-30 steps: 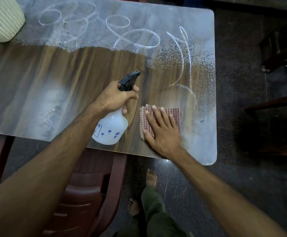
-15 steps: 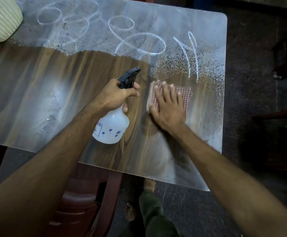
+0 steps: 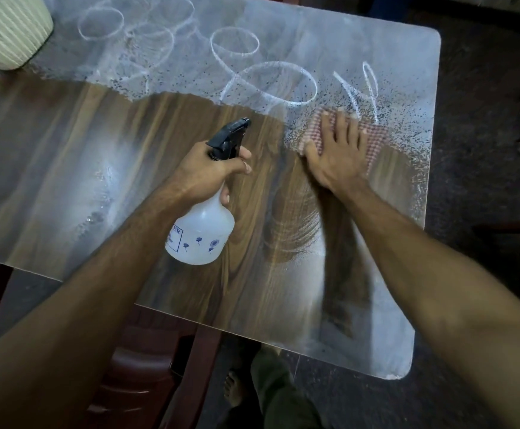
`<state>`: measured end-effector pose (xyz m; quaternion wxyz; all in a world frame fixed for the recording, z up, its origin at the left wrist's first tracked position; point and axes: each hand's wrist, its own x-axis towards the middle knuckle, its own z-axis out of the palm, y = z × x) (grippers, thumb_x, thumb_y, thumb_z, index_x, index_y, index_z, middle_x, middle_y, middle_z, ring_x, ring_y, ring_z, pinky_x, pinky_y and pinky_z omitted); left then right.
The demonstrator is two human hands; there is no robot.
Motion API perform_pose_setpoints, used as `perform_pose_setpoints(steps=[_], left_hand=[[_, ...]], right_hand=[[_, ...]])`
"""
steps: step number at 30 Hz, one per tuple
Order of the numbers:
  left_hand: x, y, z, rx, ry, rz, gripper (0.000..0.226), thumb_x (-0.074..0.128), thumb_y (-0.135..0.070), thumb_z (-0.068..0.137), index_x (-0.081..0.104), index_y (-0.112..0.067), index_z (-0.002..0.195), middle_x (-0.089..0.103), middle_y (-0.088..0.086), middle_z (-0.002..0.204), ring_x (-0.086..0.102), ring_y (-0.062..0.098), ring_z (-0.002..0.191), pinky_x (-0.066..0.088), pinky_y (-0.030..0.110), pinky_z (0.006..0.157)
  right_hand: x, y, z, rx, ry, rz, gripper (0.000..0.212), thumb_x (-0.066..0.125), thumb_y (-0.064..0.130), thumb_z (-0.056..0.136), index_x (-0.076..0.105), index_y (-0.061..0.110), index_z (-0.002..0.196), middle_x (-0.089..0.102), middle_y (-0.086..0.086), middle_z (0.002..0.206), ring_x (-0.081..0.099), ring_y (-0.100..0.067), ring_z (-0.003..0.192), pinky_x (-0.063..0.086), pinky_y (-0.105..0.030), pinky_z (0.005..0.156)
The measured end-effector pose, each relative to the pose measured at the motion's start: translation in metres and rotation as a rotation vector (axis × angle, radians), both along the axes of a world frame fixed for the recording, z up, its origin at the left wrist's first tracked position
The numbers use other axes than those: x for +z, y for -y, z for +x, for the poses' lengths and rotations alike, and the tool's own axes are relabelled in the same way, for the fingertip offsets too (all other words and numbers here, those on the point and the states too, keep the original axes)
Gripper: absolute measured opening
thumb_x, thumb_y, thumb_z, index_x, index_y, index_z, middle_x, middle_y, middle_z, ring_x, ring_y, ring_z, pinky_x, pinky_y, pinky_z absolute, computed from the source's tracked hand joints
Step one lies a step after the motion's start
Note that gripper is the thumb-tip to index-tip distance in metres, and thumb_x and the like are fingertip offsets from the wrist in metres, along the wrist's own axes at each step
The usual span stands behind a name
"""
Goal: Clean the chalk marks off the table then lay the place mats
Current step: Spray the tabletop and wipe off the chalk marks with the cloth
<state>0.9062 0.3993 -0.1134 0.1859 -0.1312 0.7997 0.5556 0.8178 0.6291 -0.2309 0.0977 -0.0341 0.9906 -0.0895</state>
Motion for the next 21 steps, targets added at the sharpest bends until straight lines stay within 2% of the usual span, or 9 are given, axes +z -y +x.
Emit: perform_pose_setpoints(steps=[4,7,10,13,16,18,21], left_hand=[[0.003,-0.003,-0.001,-0.010,-0.009,-0.005,0.018,0.067,-0.014,0.088,0.066,-0.011,0.106,0.068,0.013,0.111,0.050,0.020,0.038,0.051,0.033,0.058],[0.006,-0.003,-0.001,-0.005,-0.011,-0.001,0.019,0.067,-0.014,0.088,0.066,-0.011,0.106,0.068,0.016,0.110,0.050,0.020,0.038,0.051,0.032,0.056],[0.008,0.003,0.004,0.015,-0.005,0.015,0.019,0.068,-0.014,0.087,0.067,-0.011,0.105,0.069,0.014,0.108,0.051,0.021,0.038,0.050,0.033,0.057],[0.007,0.009,0.015,0.012,-0.009,0.013,0.019,0.068,-0.014,0.087,0.066,-0.011,0.105,0.069,0.014,0.107,0.051,0.022,0.039,0.050,0.036,0.059],[0.004,0.011,0.026,0.010,-0.020,0.012,0.018,0.069,-0.014,0.087,0.066,-0.010,0.104,0.069,0.009,0.108,0.051,0.022,0.038,0.050,0.037,0.059],[0.001,0.011,0.032,0.010,-0.018,0.012,0.017,0.068,-0.014,0.087,0.066,-0.010,0.103,0.070,0.008,0.108,0.051,0.022,0.038,0.050,0.036,0.060],[0.002,0.008,0.043,0.004,-0.022,0.013,0.018,0.068,-0.013,0.087,0.066,-0.009,0.104,0.070,0.014,0.104,0.051,0.023,0.039,0.048,0.033,0.058]], right_hand=[[0.000,0.046,0.028,0.244,0.000,0.028,0.072,0.011,0.061,0.097,-0.003,0.024,0.158,-0.008,-0.008,0.165,-0.006,-0.029,0.152,-0.007,-0.049,0.119],[0.001,0.036,0.088,0.342,-0.031,-0.013,0.069,0.018,0.059,0.098,0.007,0.028,0.158,-0.001,-0.001,0.166,-0.001,-0.022,0.153,0.000,-0.043,0.121],[0.001,-0.002,0.124,0.313,-0.008,-0.028,0.069,0.023,0.061,0.095,0.016,0.031,0.157,0.006,0.003,0.166,0.005,-0.020,0.152,0.006,-0.041,0.122],[0.003,-0.028,0.090,0.170,0.006,0.030,0.073,0.012,0.063,0.095,0.004,0.028,0.158,-0.004,-0.003,0.166,-0.003,-0.023,0.152,0.003,-0.048,0.123],[0.003,-0.014,0.041,0.044,-0.006,0.007,0.077,0.008,0.063,0.094,0.003,0.021,0.158,-0.005,-0.009,0.165,-0.005,-0.028,0.152,0.001,-0.052,0.122],[0.002,0.012,0.030,0.043,-0.003,0.015,0.079,0.008,0.062,0.094,0.004,0.017,0.158,-0.004,-0.013,0.165,-0.004,-0.032,0.151,0.003,-0.054,0.121],[0.001,0.051,0.063,0.174,0.005,0.032,0.074,0.011,0.059,0.096,-0.002,0.020,0.158,-0.007,-0.011,0.165,-0.006,-0.031,0.151,0.002,-0.053,0.122]])
